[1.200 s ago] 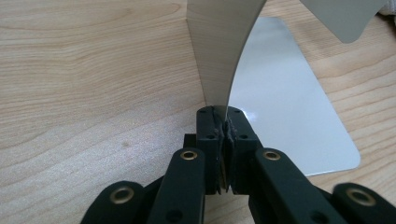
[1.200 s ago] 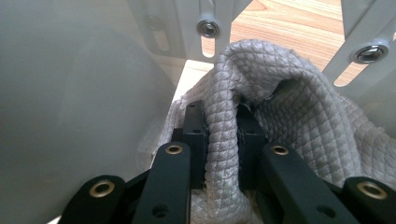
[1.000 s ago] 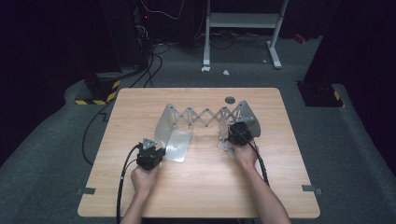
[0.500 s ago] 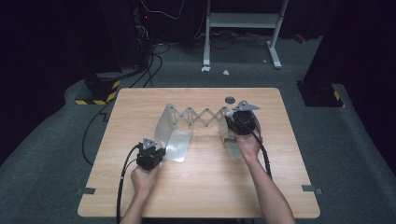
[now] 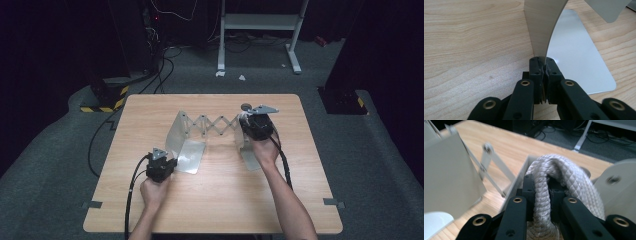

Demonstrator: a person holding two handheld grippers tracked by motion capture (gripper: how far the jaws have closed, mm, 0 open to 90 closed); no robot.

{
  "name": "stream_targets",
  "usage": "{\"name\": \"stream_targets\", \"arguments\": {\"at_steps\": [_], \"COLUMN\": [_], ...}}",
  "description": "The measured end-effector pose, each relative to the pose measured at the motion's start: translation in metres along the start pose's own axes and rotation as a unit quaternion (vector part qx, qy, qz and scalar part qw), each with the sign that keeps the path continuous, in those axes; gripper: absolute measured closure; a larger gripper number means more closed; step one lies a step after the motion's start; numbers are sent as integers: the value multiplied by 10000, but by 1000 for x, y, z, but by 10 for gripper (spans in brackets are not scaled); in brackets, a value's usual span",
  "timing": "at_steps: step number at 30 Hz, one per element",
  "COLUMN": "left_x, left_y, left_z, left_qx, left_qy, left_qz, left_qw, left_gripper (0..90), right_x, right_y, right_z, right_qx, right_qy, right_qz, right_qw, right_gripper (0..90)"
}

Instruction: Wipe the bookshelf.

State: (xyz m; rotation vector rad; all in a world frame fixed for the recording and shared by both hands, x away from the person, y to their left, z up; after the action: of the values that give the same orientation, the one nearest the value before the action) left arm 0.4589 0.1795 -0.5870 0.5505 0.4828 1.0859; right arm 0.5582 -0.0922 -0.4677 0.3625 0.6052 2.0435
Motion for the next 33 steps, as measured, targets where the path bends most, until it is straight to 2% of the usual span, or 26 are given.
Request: {"name": "stream_targets", "arguments": {"at_steps": [4, 12, 17, 20, 26, 33], "left_x": [0, 0, 0, 0, 0, 0], "left_y": [0, 0, 0, 0, 0, 0], "left_z": [0, 0, 0, 0, 0, 0], "left_qx": [12, 3, 2, 7, 8, 15], "left_qy": [-5, -12, -11, 0, 7, 7], "left_qz": [5, 17, 8, 1, -2, -2], "left_qw": [10000, 10000, 10000, 10000, 10000, 10000], "left_gripper": [856, 855, 855, 856, 856, 857], "right_x": [0, -7, -9, -12, -20, -19], "right_y": [-11, -41, -48, -54, -58, -56], "right_z": [-18, -63, -70, -79, -94, -89], "right_qx": [155, 742, 886, 1062, 1053, 1073], "right_qy": [-51, -117, -123, -110, -247, -157], "right_qz": [2, -133, -153, -260, -263, -416], "right_qw": [9999, 9971, 9959, 9939, 9938, 9932], "right_gripper": [803, 803, 806, 807, 799, 812]}}
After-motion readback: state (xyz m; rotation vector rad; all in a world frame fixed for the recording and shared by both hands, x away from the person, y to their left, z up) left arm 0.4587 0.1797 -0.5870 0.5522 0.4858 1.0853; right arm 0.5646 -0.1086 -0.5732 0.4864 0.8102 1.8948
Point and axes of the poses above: each handheld gripper's, and its own axes: y roughly backward along the jaws, z roughly out of its top, x roughly to its left, the point moved 9 cm from there along -y, roughly forward along the jaws, and after that the axes turned 2 degrees about -y, right-handed, at the moved point
